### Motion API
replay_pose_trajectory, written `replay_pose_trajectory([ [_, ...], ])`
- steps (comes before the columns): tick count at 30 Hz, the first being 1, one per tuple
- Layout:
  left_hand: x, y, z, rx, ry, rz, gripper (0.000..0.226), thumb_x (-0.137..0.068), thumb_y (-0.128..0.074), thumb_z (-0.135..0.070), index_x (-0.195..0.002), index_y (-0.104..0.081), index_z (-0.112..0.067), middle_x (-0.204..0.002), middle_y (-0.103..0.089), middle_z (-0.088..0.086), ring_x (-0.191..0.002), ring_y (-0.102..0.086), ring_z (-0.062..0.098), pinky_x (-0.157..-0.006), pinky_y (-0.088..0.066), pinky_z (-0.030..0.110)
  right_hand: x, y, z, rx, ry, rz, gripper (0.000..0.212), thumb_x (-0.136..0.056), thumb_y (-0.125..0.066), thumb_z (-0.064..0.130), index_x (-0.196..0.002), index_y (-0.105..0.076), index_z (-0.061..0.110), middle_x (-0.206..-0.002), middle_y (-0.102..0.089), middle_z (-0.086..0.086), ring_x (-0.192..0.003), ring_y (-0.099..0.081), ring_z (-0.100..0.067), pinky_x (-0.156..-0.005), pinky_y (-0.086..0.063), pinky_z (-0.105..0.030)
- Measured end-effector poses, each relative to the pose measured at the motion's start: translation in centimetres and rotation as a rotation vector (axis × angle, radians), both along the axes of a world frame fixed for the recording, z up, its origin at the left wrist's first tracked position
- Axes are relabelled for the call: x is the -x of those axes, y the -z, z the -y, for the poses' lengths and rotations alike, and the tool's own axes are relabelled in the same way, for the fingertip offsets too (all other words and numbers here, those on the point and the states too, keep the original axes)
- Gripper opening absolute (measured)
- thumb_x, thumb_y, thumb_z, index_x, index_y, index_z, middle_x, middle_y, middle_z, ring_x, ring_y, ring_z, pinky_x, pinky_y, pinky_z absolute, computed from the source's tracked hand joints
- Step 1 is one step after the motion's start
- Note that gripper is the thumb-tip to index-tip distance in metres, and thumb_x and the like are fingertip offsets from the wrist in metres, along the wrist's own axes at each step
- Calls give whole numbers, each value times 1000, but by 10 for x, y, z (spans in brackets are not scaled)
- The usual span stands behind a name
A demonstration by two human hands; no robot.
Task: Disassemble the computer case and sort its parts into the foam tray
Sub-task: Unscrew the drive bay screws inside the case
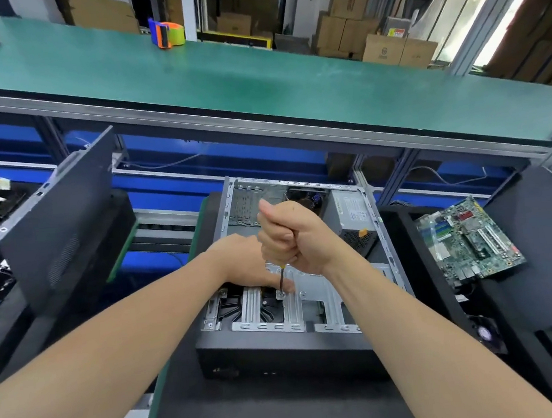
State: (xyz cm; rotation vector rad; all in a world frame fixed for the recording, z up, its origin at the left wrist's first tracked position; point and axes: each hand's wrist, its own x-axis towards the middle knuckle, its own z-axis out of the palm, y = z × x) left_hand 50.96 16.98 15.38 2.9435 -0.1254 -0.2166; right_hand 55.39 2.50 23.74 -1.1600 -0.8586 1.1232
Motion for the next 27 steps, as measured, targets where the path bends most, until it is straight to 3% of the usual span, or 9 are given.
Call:
replay_pose_trajectory([
  [7,-2,3,0,-37,10,48,73,-58,-25,-109,-87,-49,-47,-86,-57,-18,-86,-60,16,-79,-54,37,10,3,3,-74,166,26,11,-92,-41,16,-81,-42,16,-52,-27,3,-49,-13,-16,-53,-5,-39],
  [10,0,3,0,-23,7,65,64,-52,-21,-110,-77,-49,-58,-68,-49,-24,-71,-54,13,-68,-50,35,26,6,2,-13,416,152,10,-90,-45,20,-84,-44,12,-56,-38,-5,-50,-25,-19,-52,-20,-33],
  [11,-1,2,1,-29,4,53,67,-53,-21,-109,-73,-48,-52,-66,-48,-23,-69,-55,14,-68,-52,36,32,8,1,6,540,228,16,-94,-49,21,-84,-47,8,-59,-44,-8,-50,-35,-20,-52,-30,-33],
  [13,-3,4,1,-44,2,21,69,-59,-22,-106,-75,-40,-42,-74,-56,-15,-75,-61,20,-74,-57,41,41,12,1,52,798,382,29,-104,-53,27,-86,-60,6,-66,-60,-9,-59,-56,-18,-61,-49,-34],
  [15,-4,3,0,-66,-24,-1,80,-53,-14,-109,-86,-43,-42,-80,-59,-10,-77,-61,22,-76,-56,42,45,15,0,92,1024,391,36,-110,-49,33,-90,-70,12,-73,-70,-1,-68,-67,-13,-70,-57,-32],
  [17,-3,3,-1,-79,-52,-14,107,-40,-8,-112,-98,-55,-36,-78,-55,-9,-73,-59,22,-71,-54,39,44,13,-2,106,1124,281,41,-112,-42,34,-91,-70,13,-70,-68,5,-64,-61,-11,-65,-53,-28],
  [19,-3,2,-1,-94,-61,-26,115,-38,-9,-114,-104,-59,-33,-78,-54,-8,-71,-59,21,-67,-51,37,42,11,-4,89,1104,174,38,-111,-40,28,-86,-64,13,-66,-58,7,-60,-49,-11,-61,-42,-30],
  [24,-3,3,-2,-98,-47,-18,115,-46,-10,-113,-111,-59,-32,-72,-48,-11,-63,-50,15,-60,-40,36,39,12,-3,51,1001,143,35,-106,-46,25,-73,-45,15,-64,-39,-1,-57,-31,-17,-56,-26,-36],
  [27,-1,0,-1,-99,-28,-8,100,-45,-7,-112,-89,-49,-34,-71,-45,-12,-61,-48,13,-60,-40,36,37,12,-4,-9,905,82,37,-99,-50,19,-65,-38,18,-58,-31,0,-53,-23,-16,-57,-17,-41],
])
